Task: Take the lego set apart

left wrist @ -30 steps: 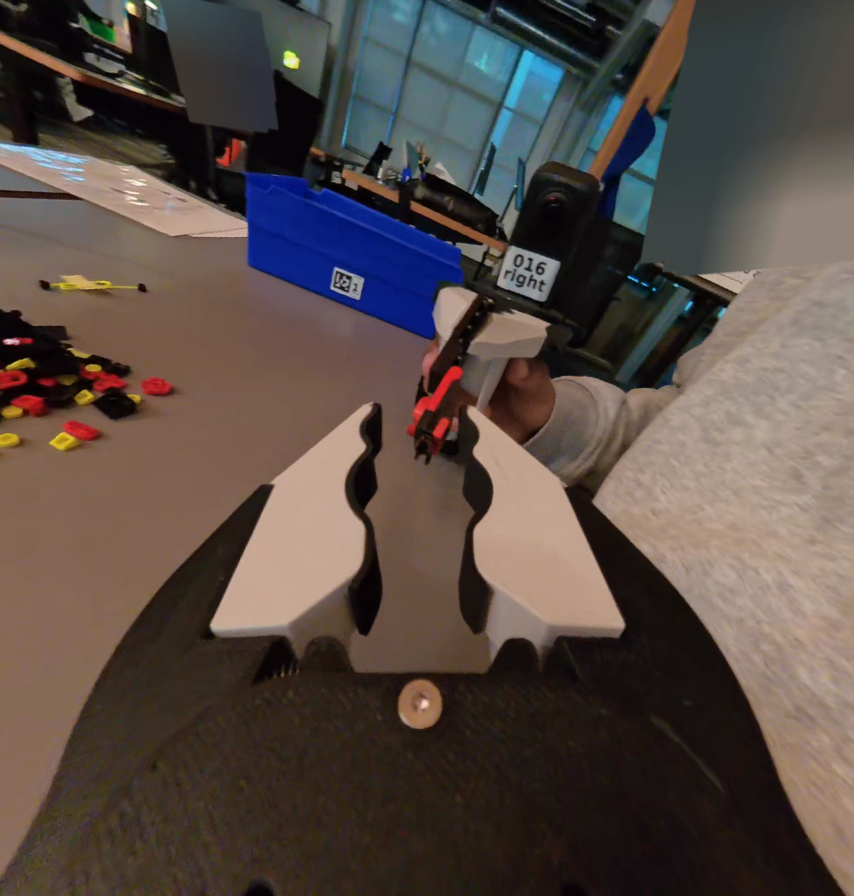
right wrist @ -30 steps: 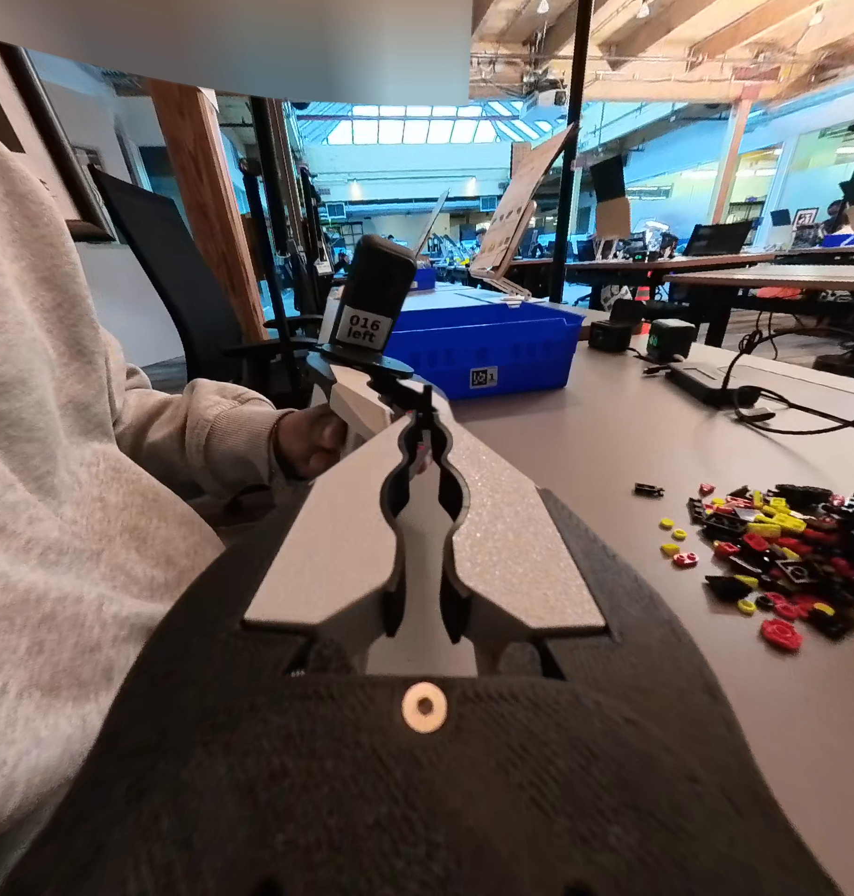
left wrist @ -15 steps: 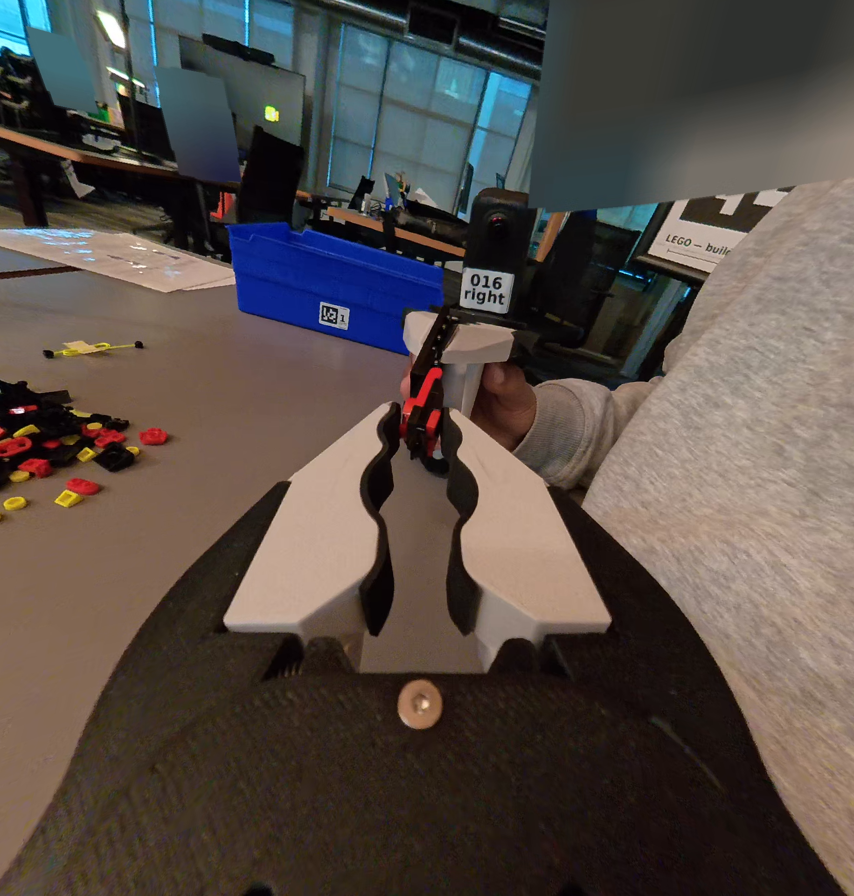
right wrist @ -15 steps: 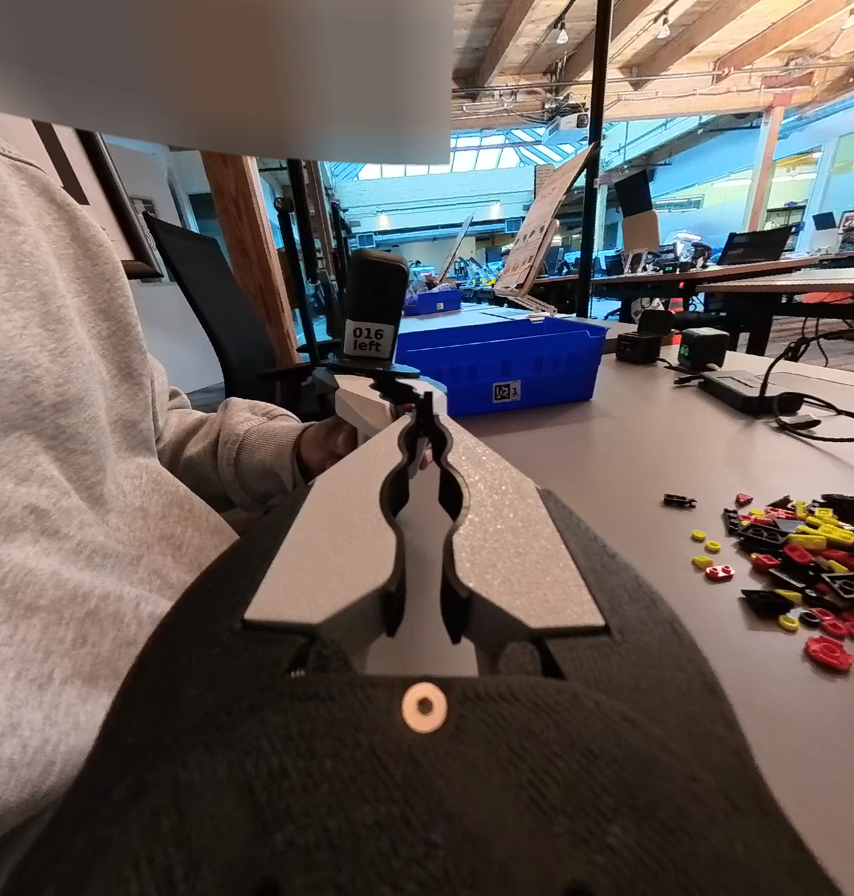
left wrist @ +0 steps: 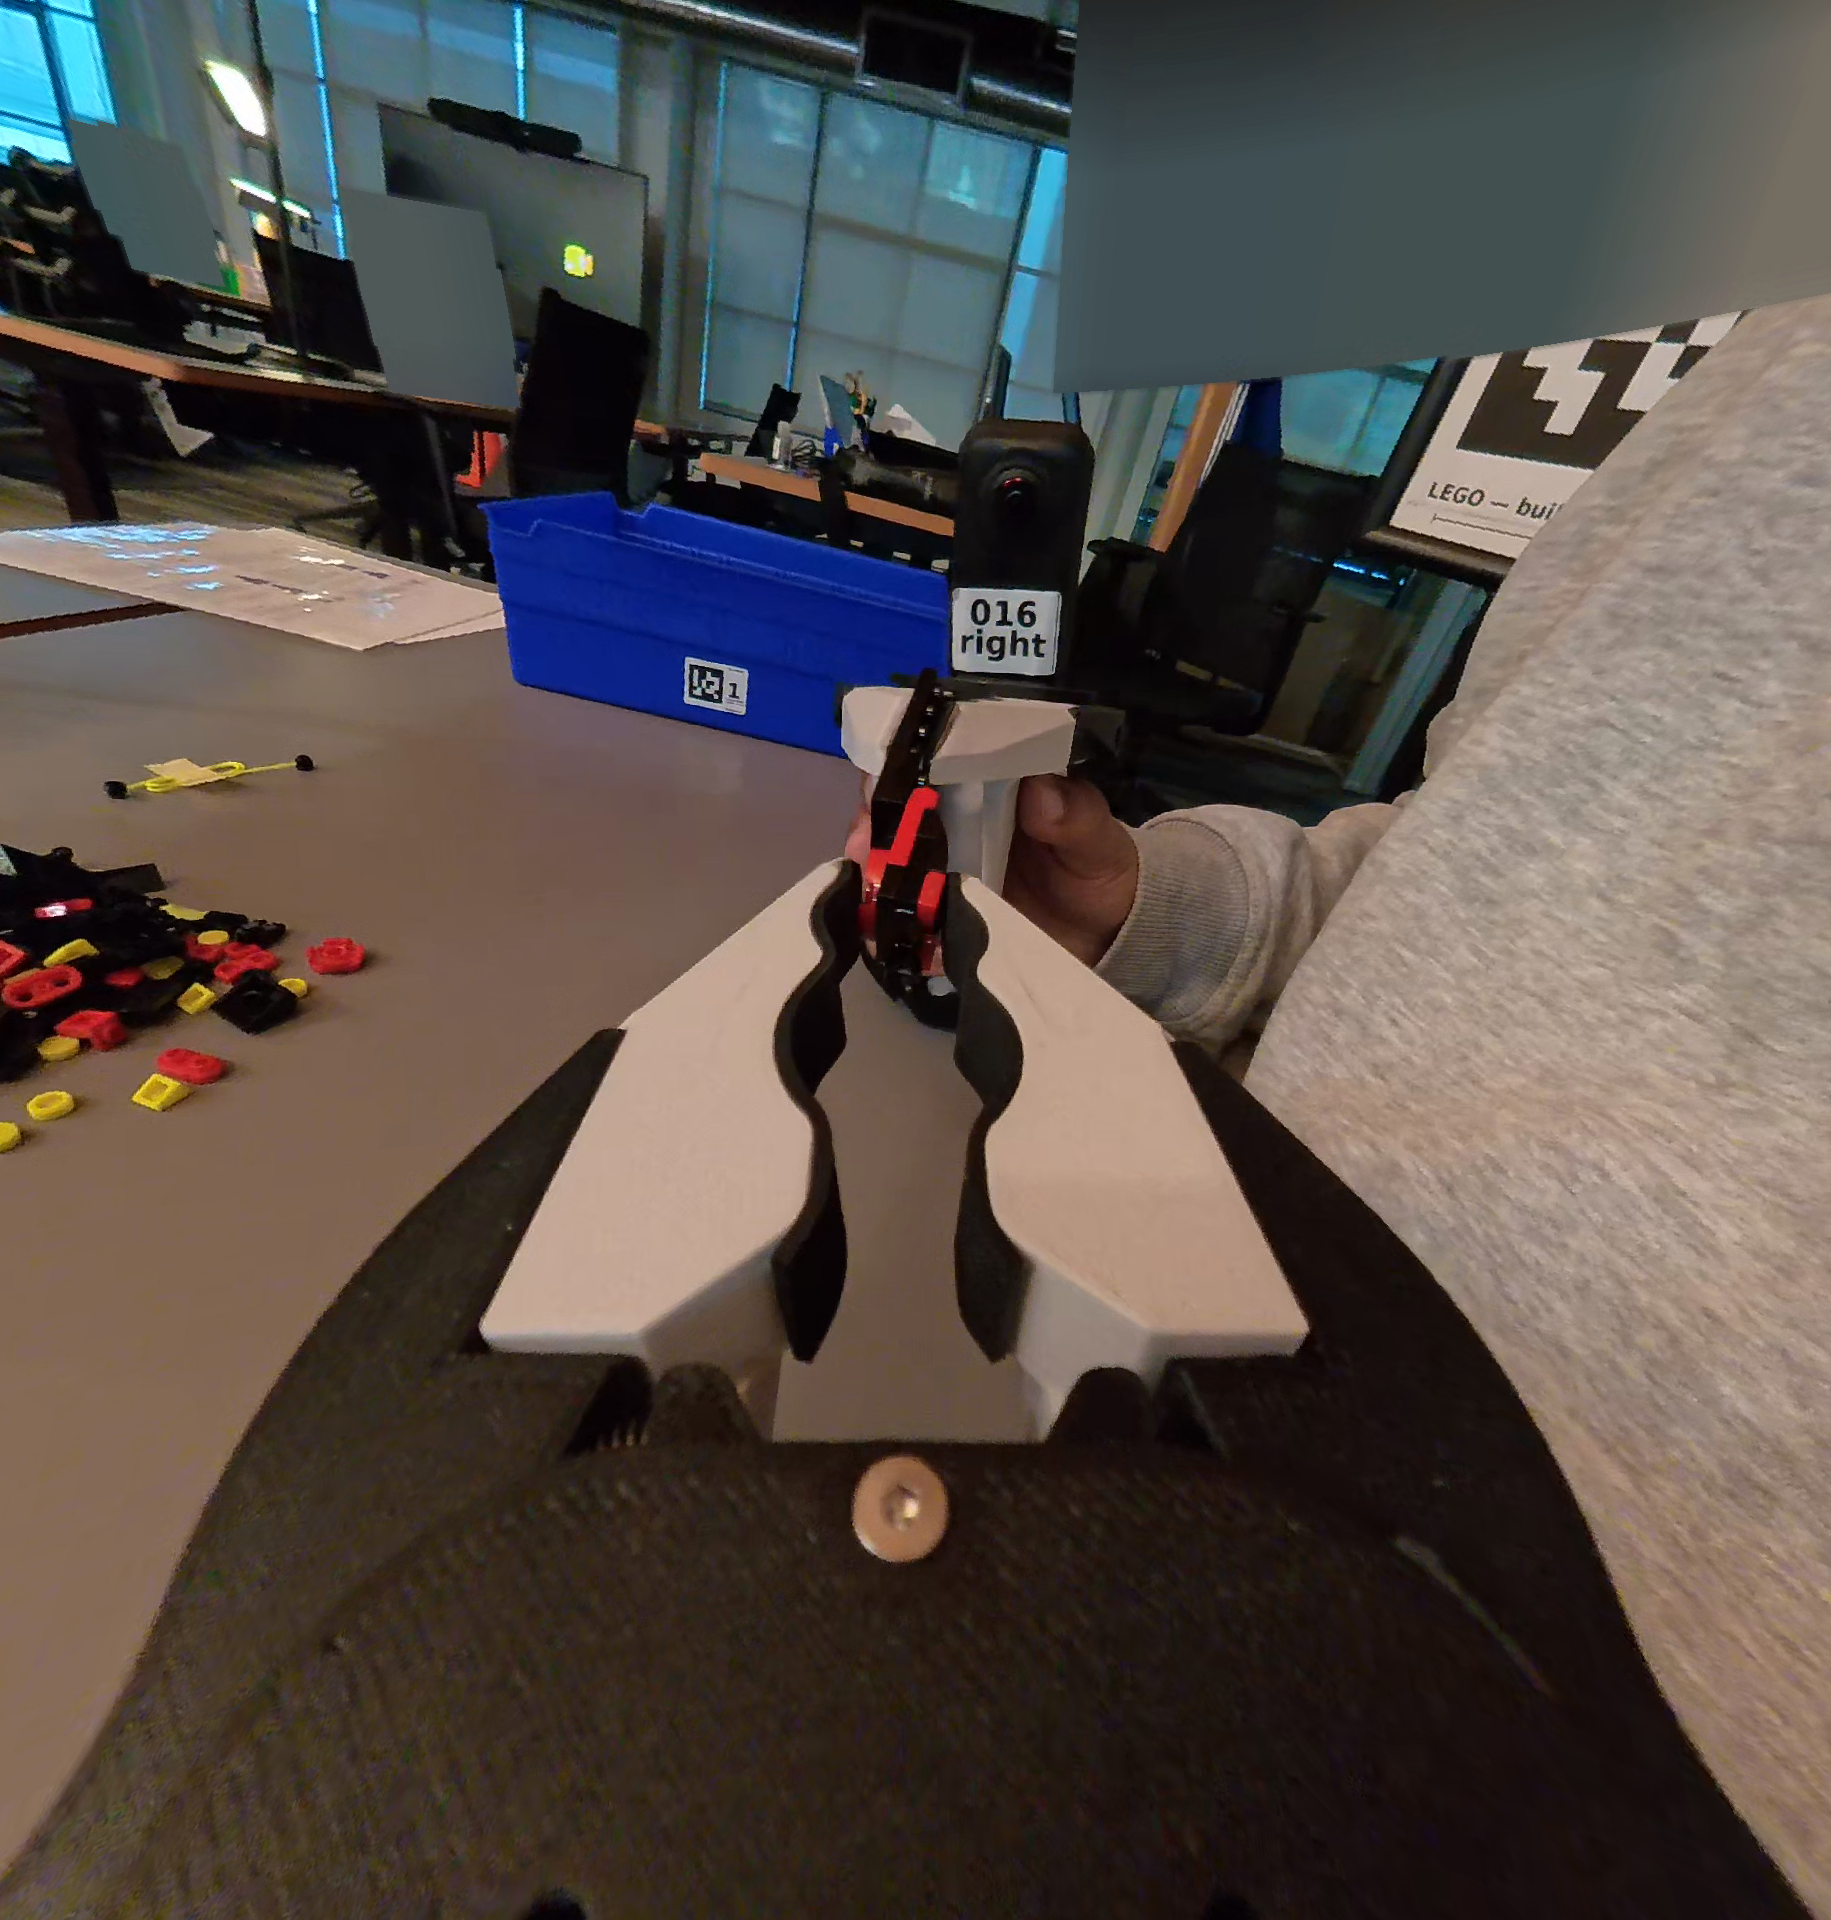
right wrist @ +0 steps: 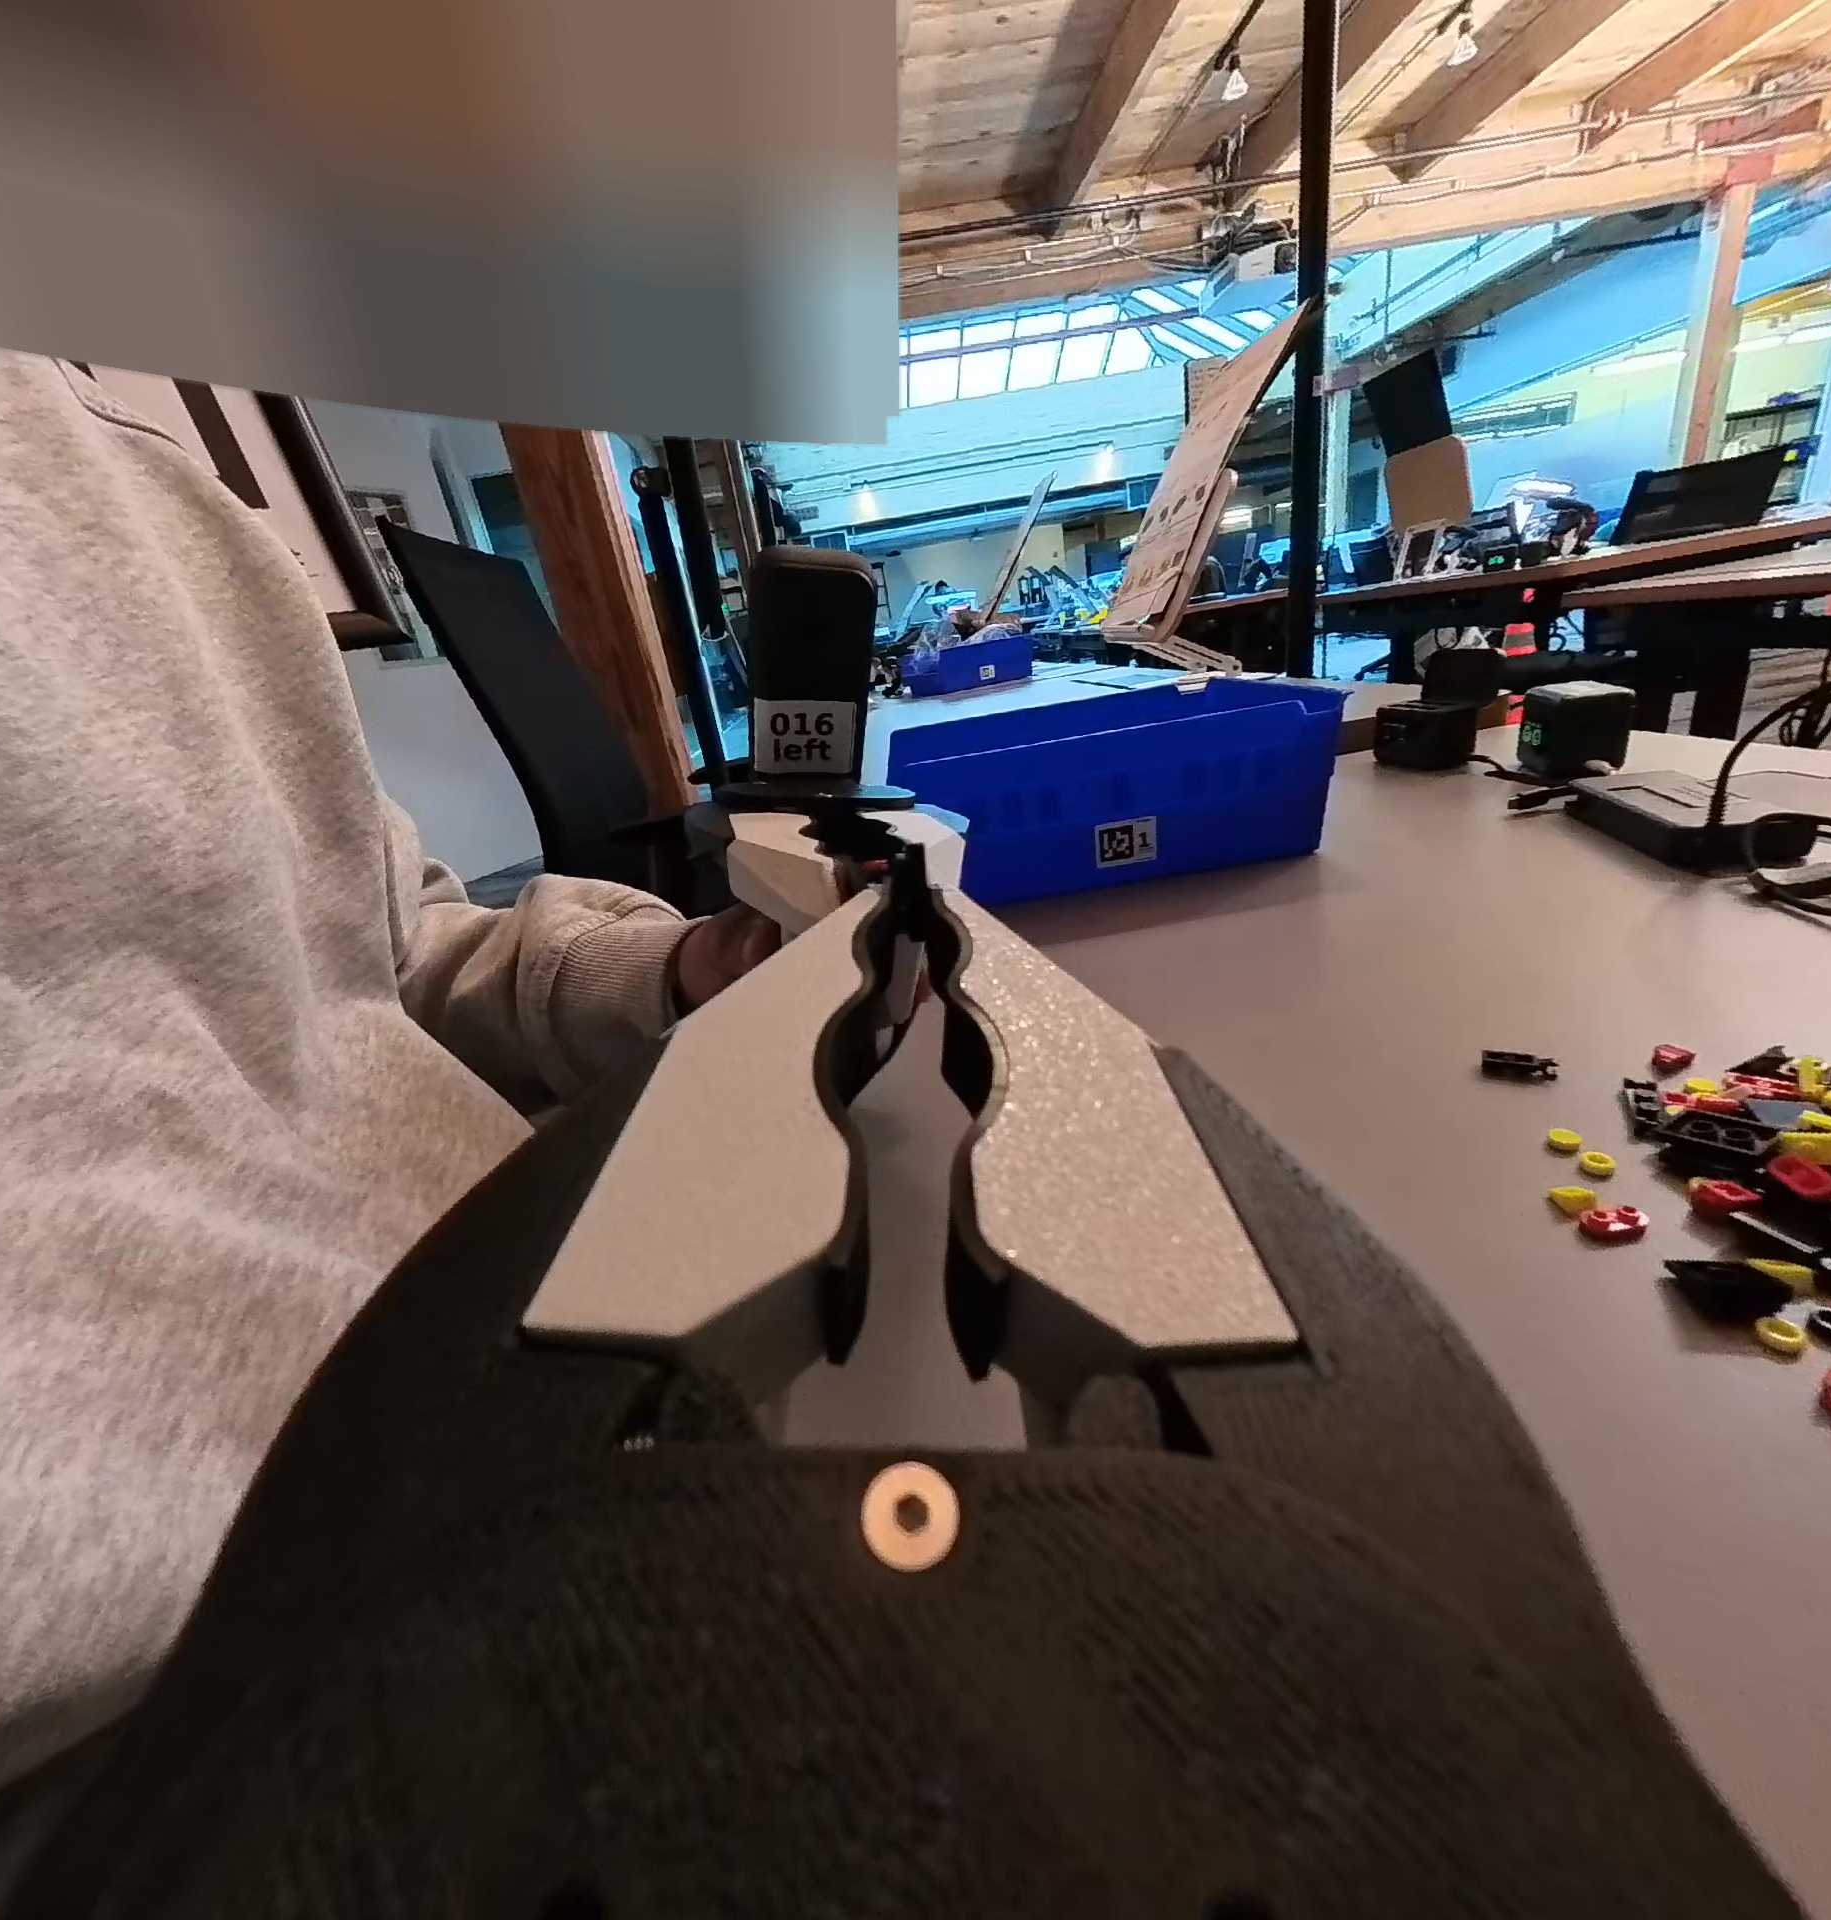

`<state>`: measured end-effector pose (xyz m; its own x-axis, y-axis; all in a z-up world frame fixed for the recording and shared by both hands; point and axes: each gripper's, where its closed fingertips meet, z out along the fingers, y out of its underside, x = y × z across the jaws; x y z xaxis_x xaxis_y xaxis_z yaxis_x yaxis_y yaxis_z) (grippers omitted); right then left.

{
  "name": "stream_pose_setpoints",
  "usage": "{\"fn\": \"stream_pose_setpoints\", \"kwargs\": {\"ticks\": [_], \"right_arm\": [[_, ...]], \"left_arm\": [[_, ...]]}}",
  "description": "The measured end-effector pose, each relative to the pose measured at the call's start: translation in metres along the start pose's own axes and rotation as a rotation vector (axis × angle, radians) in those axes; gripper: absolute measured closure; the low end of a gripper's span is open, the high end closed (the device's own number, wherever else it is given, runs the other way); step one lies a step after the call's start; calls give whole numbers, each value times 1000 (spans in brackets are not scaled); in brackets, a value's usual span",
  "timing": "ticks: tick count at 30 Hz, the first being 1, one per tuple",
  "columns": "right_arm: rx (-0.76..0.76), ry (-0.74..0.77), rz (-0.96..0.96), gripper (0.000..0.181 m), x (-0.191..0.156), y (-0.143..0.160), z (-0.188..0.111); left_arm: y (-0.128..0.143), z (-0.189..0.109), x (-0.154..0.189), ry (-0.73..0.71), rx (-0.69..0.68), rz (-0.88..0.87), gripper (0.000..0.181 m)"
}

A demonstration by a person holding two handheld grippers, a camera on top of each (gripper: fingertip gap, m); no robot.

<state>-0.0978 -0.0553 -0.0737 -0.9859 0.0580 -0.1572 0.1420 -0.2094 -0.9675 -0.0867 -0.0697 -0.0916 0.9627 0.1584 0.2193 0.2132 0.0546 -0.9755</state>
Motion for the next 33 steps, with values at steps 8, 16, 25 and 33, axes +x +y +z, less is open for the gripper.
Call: {"fn": "stream_pose_setpoints", "kwargs": {"ticks": [8,16,25,33], "right_arm": [[10,-11,23,180,0,0,-1],[18,-11,63,180,1,-2,-1],[55,-18,123,174,4,-6,-2],[56,-70,220,162,0,-4,1]], "left_arm": [[2,0,1,37,-3,-53,167],[2,2,2,68,6,-118,168],[8,5,4,78,-24,-126,168],[12,7,2,87,-44,-165,169]]}}
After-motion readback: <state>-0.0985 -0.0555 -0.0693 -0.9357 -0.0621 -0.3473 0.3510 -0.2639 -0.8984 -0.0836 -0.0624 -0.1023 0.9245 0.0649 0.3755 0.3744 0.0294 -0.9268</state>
